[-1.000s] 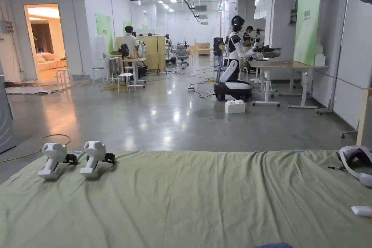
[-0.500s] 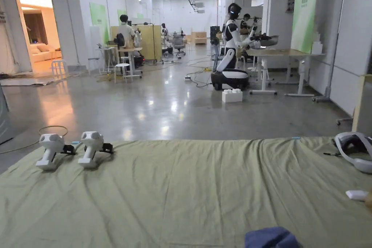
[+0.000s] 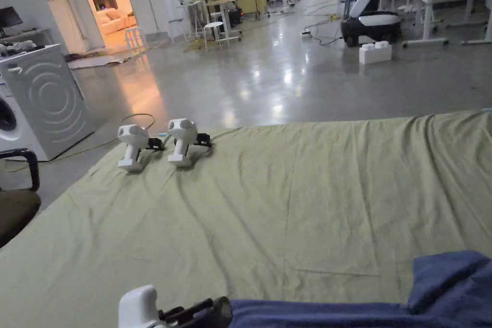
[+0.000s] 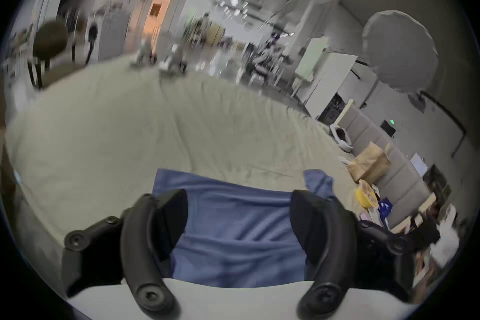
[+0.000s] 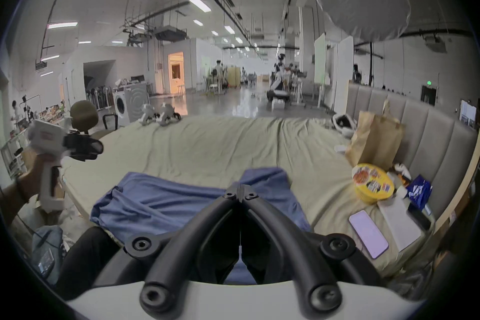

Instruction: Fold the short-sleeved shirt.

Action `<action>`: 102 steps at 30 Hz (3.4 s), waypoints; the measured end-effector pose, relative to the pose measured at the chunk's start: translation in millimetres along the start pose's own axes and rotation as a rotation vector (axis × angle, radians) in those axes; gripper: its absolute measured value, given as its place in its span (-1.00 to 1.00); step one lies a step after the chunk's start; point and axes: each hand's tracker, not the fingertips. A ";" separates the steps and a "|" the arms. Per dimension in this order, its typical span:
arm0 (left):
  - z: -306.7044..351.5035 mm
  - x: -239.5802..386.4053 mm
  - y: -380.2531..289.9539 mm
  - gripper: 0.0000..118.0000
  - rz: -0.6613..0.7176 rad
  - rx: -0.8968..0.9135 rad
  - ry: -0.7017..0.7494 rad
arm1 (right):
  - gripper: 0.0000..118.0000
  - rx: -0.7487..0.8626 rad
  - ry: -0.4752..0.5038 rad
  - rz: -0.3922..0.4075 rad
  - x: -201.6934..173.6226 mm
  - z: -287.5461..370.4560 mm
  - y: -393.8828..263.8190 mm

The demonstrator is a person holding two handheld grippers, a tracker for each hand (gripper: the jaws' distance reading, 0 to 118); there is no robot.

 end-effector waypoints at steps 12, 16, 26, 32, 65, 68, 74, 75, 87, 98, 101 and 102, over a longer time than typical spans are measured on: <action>-189.8 -58.5 -0.4 -0.85 -0.117 -0.276 0.407 | -0.96 -0.223 -0.057 -0.068 35.0 -28.7 -44.9; -198.1 -46.4 -6.0 -0.85 -0.130 -0.283 0.388 | -0.96 -0.249 -0.054 -0.085 40.2 -36.2 -50.6; -213.0 -50.5 8.7 -0.86 -0.179 -0.428 0.402 | -0.15 -0.418 0.038 -0.235 110.8 -190.4 11.6; -204.4 -48.4 12.8 -0.86 -0.143 -0.447 0.378 | 0.40 -0.760 -0.089 -0.205 150.9 -327.2 -14.7; 46.6 -61.9 -113.0 0.61 -0.134 -0.228 0.176 | -0.53 -0.537 -0.059 -0.286 110.3 -56.2 -104.6; 58.6 -59.3 -108.1 0.74 -0.153 -0.171 0.186 | 0.25 -0.532 -0.077 -0.283 113.7 -55.9 -107.1; 159.3 6.1 -85.2 0.74 -0.182 0.146 0.181 | 0.26 -0.296 0.043 -0.540 106.1 12.6 -70.8; 176.2 18.3 -85.3 0.74 -0.206 0.202 0.160 | 0.26 -0.237 0.052 -0.543 100.2 25.4 -61.8; 270.2 120.0 -91.6 0.73 -0.308 0.635 0.118 | 0.34 0.260 0.037 -0.447 36.7 78.9 26.7; 261.9 111.7 -90.4 -0.97 -0.282 0.595 0.080 | -0.96 0.251 -0.003 -0.008 -10.4 82.9 39.5; 258.8 112.7 -93.2 -0.97 -0.315 0.582 0.084 | -0.96 0.265 -0.041 0.057 -19.2 81.2 41.3; 259.5 115.1 -93.4 -0.97 -0.324 0.578 0.077 | -0.96 0.262 -0.039 0.053 -20.2 79.8 41.6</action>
